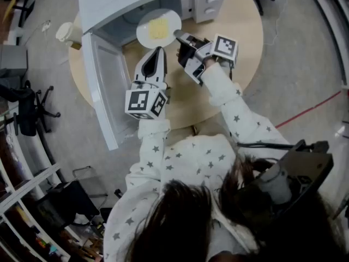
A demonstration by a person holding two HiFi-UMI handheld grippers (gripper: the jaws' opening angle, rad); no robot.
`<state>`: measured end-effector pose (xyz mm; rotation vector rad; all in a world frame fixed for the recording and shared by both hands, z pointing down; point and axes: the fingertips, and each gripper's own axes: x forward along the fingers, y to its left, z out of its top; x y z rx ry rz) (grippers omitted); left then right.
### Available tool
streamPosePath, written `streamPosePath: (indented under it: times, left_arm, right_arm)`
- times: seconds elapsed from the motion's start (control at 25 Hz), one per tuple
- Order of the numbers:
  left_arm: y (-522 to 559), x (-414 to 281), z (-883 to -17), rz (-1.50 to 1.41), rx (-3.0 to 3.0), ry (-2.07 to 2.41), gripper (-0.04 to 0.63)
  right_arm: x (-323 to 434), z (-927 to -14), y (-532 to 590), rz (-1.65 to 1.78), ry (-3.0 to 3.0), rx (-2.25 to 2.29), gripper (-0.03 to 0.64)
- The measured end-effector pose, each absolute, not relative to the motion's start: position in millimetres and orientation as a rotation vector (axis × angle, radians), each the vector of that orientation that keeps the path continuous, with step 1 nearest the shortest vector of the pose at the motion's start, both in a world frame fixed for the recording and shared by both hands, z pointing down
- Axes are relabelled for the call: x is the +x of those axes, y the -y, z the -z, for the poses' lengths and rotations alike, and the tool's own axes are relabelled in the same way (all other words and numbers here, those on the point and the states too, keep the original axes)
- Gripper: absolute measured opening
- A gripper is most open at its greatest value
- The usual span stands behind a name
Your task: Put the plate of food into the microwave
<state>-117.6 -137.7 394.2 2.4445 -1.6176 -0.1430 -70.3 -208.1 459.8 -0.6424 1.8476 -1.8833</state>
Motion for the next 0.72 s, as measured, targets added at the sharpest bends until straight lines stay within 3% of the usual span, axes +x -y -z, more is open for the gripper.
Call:
streamPosePath:
  times: [0.72]
  left_arm:
    - [121.2,-116.4,-400.4,0.123,2.371,1.684,0.002]
  right_arm:
    - [-67.5,-477.6,214.1,1.89,-1.843,-0.72,0.019]
